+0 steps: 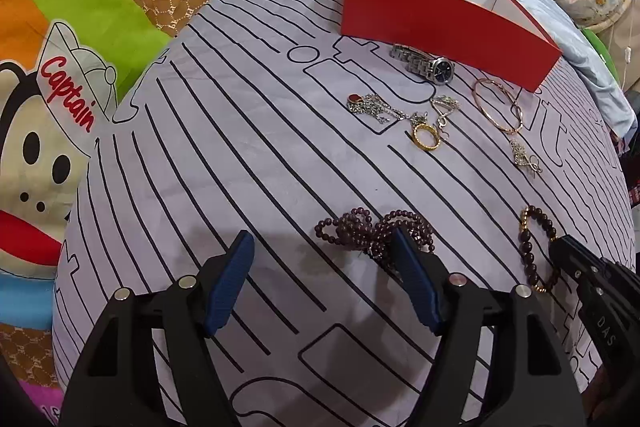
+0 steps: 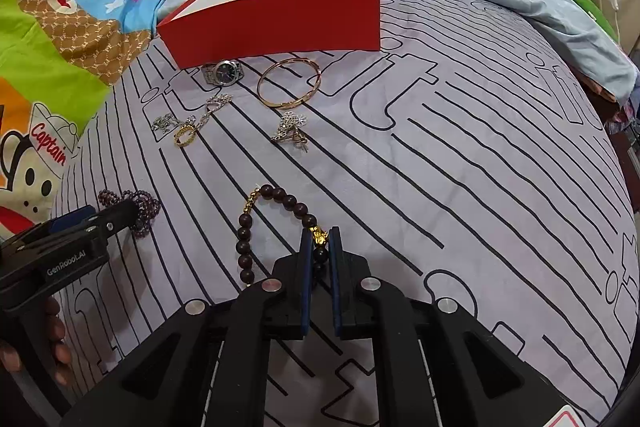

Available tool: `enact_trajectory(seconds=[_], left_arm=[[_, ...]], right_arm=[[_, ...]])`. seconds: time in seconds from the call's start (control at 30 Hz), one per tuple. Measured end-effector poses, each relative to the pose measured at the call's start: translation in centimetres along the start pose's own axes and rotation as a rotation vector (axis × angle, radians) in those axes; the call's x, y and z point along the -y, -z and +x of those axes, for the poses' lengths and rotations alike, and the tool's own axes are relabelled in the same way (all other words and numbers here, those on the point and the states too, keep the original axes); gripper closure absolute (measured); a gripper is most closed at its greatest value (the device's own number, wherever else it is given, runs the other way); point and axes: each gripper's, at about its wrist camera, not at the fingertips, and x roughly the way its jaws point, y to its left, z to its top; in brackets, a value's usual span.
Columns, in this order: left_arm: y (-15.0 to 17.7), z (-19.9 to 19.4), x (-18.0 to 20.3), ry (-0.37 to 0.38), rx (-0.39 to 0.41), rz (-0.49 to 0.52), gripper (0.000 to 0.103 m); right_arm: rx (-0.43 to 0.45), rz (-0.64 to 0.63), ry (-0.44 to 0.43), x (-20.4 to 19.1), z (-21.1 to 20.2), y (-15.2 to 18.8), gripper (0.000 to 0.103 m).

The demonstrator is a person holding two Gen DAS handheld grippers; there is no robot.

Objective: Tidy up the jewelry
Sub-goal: 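Grasp and lift the dark red beaded bracelet with the left tool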

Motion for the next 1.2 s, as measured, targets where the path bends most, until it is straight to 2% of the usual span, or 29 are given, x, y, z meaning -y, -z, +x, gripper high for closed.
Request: enact_trajectory(seconds=[0.1,0.17,0.27,0.43,0.67,0.7,0.77,0.8,0.93,1.0,1.07,1.1,1.17,1.2], left_arm=[[-0.1,-0.1,0.3,0.012,0.015,0.007,0.049],[-0.3,-0.2,0.6,0.027,0.022,0.015,0.067],[-0.7,-0.1,0.9,0.06,0.022,0.014,0.08],[-1.1,0.0,0.4,0.086,0.015,-0.004,0.087],[-1.3,-0.2,-0.5,0.109,0.001,-0.035,0.087],[-1.3,-0.2,-0.4,0.112,-0.005,-0.037,0.085],[-1.2,-0.2,-0.3,0.094,-0.003,-0.051,0.061],[-1.2,-0.2,-0.2,0.085,0.0,-0.056,0.059],[-1.1,0.1,0.6,0.053,0.005,-0.017,0.059],[-1.1,0.1,0.9,0.048,0.012,0.0,0.066],[-1.1,0.1,1.2,0.059,0.014,0.013,0.08],[-1.2,0.1,1.3,0.065,0.012,0.014,0.082],[-1.3,0.0,1.4,0.079,0.015,0.015,0.097],[-1.3,-0.1,1.4,0.085,0.015,0.018,0.099]], right_arm=[[-0.001,-0.002,-0.004,-0.2,0.0,-0.1,0.096],[-0.001,-0.005,-0.005,-0.3,0.0,0.0,0.096],[-0.002,-0.01,-0.009,-0.5,0.0,0.0,0.096],[-0.004,-0.005,-0.015,-0.4,0.0,0.0,0.096],[-0.004,0.009,-0.028,-0.4,-0.1,-0.1,0.096],[-0.004,0.009,-0.029,-0.4,-0.1,-0.1,0.096],[-0.005,0.007,-0.027,-0.5,-0.1,-0.1,0.096],[-0.006,0.008,-0.027,-0.4,0.0,-0.1,0.096],[-0.007,0.009,-0.027,-0.5,0.0,-0.2,0.096],[-0.007,0.009,-0.028,-0.5,0.0,-0.1,0.096],[-0.007,0.008,-0.028,-0.5,0.0,-0.1,0.096],[-0.006,0.007,-0.028,-0.5,0.0,-0.1,0.096],[-0.006,0.007,-0.029,-0.5,0.0,-0.1,0.096],[-0.005,0.008,-0.029,-0.5,0.0,-0.1,0.096]])
